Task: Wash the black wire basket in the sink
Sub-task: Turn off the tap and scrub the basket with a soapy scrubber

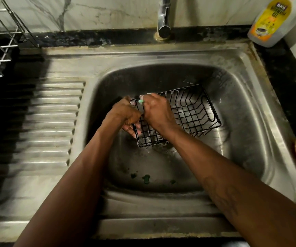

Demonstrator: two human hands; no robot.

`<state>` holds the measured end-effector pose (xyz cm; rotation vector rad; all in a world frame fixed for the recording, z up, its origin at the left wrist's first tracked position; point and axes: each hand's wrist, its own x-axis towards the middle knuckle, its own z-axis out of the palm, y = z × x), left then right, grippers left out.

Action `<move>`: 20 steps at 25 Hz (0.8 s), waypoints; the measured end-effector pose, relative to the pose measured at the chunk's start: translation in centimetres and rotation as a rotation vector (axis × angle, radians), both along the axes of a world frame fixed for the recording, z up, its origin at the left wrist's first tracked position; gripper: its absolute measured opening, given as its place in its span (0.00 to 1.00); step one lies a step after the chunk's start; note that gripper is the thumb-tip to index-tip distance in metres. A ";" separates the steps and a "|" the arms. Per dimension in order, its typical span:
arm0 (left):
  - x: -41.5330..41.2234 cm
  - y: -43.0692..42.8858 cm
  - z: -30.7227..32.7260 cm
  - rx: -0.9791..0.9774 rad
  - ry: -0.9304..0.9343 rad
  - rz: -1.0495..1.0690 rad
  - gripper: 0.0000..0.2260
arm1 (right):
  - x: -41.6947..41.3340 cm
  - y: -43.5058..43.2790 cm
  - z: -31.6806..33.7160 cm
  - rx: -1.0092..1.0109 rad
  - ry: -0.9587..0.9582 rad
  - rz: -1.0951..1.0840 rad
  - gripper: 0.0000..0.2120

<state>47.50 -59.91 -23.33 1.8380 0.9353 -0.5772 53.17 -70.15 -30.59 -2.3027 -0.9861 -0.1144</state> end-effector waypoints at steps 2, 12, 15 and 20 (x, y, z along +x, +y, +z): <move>0.2 0.2 -0.2 -0.008 0.034 0.020 0.23 | 0.8 -1.6 0.6 0.176 0.229 -0.261 0.08; 0.4 0.1 -0.9 -0.031 0.016 -0.017 0.38 | 4.3 -2.4 -0.2 0.691 1.003 -0.988 0.07; 0.4 0.1 -1.0 0.003 0.000 -0.019 0.33 | 1.2 0.9 0.4 0.689 1.088 -0.842 0.07; 0.2 0.1 -1.1 -0.006 -0.005 0.023 0.24 | -0.4 2.1 -0.1 0.384 0.938 -0.532 0.05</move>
